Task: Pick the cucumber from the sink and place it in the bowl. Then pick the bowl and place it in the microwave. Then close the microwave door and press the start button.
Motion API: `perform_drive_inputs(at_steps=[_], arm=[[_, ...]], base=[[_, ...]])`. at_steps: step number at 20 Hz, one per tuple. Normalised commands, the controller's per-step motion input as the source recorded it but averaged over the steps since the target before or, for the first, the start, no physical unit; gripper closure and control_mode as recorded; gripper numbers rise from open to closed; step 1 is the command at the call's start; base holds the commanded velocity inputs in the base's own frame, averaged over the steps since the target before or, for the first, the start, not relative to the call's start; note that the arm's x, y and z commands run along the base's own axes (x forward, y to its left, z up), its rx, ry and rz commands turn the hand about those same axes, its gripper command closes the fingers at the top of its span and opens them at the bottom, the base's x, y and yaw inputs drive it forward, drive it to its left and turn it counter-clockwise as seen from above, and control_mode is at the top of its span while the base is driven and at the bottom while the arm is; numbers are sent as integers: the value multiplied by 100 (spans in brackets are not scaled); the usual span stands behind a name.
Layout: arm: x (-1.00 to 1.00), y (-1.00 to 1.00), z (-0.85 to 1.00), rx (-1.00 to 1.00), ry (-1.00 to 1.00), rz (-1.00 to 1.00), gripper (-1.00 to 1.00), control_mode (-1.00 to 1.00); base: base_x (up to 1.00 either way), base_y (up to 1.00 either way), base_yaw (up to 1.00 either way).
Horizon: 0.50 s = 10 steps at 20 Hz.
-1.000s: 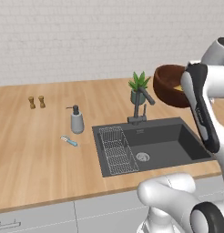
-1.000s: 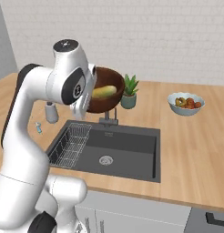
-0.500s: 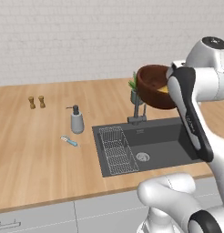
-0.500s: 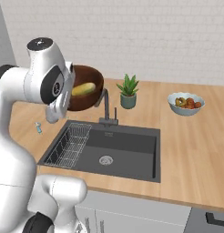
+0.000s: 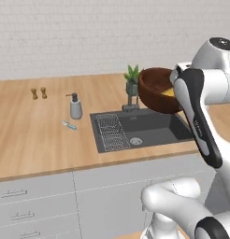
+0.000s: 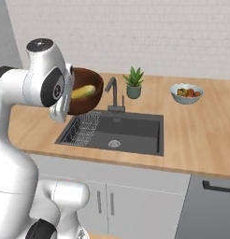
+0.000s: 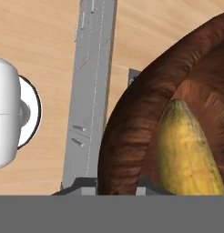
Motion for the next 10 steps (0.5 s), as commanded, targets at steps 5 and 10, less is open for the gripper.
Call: perform_drive_inputs(at_steps=[5, 10], arm=[[0, 0, 0, 0, 0, 0, 100, 100], [0, 0, 0, 0, 0, 0, 100, 100]], base=[[-22, -17, -72], [0, 0, -95]])
